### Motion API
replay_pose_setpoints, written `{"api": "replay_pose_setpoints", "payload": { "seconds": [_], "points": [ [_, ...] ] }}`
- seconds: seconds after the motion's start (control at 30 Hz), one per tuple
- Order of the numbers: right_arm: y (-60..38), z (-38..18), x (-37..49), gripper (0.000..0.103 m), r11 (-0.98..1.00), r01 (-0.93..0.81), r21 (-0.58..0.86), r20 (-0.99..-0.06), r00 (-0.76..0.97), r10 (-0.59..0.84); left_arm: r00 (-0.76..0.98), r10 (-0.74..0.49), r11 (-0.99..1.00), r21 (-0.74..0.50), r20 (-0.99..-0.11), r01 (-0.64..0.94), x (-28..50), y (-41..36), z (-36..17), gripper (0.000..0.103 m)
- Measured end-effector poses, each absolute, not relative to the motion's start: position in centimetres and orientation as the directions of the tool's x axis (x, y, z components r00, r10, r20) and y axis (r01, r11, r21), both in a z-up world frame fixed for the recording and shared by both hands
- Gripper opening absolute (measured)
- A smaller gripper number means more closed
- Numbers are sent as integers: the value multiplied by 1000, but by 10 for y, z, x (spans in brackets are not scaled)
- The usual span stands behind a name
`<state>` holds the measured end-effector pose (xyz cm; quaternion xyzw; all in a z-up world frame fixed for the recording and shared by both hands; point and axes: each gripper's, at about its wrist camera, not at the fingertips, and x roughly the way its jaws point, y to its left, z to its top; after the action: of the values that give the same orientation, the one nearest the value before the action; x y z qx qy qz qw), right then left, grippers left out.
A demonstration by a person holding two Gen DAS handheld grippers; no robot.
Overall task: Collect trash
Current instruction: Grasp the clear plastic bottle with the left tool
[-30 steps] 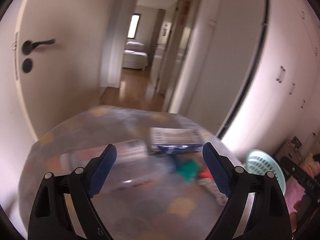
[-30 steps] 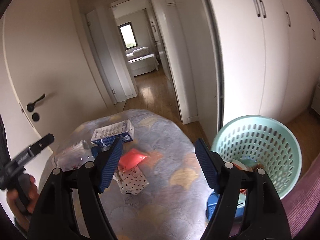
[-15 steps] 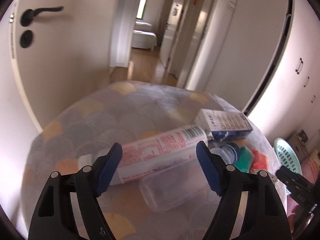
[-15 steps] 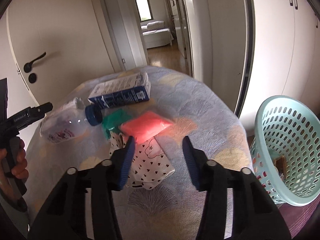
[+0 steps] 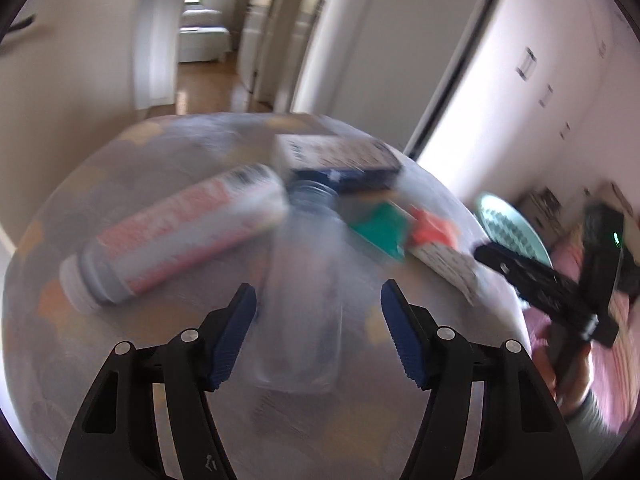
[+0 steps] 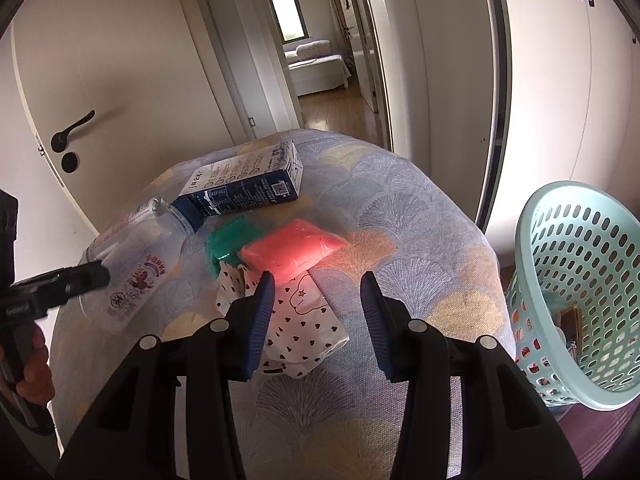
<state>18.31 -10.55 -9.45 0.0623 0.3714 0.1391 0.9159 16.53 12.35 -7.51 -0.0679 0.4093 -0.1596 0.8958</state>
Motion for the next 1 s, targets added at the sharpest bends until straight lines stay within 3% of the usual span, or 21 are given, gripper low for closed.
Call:
{"api": "replay_pose_setpoints", "payload": {
  "seconds": [0.1, 0.17, 0.23, 0.3, 0.37, 0.47, 0.7, 0.77, 0.8, 0.9, 1.0],
  "points": [
    [-106, -92, 180, 41, 942, -234, 240, -642, 690, 335, 639, -231, 972, -139, -733, 191, 167, 110, -76, 74],
    [-107, -89, 174, 44, 934, -259, 246, -618, 701, 357, 626, -202, 979, -128, -753, 161, 174, 107, -81, 74],
    [-105, -86, 170, 56, 930, -278, 241, -605, 706, 368, 615, -180, 984, -131, -768, 125, 182, 105, -85, 74],
    [-100, -85, 167, 59, 927, -302, 223, -606, 702, 375, 616, -179, 984, -143, -767, 108, 185, 101, -91, 73],
    [-94, -86, 166, 59, 927, -317, 201, -619, 693, 371, 612, -166, 986, -141, -774, 89, 186, 97, -96, 68],
    [-83, -87, 165, 59, 927, -340, 157, -637, 683, 358, 599, -137, 990, -123, -789, 65, 189, 95, -104, 46],
    [-53, -101, 173, 58, 925, -377, 46, -725, 625, 291, 639, -160, 986, -157, -752, 63, 174, 100, -95, 45],
    [-49, -105, 176, 49, 927, -375, 28, -746, 610, 269, 650, -171, 984, -167, -740, 68, 168, 101, -90, 45],
    [-48, -107, 178, 37, 926, -377, 27, -753, 602, 268, 654, -172, 983, -168, -737, 70, 164, 101, -88, 45],
    [-46, -108, 176, 18, 922, -386, 18, -755, 600, 266, 661, -177, 983, -170, -729, 75, 156, 100, -82, 44],
    [-50, -105, 168, 10, 913, -404, 61, -742, 593, 312, 674, -192, 979, -182, -713, 86, 147, 101, -75, 44]
  ]
}}
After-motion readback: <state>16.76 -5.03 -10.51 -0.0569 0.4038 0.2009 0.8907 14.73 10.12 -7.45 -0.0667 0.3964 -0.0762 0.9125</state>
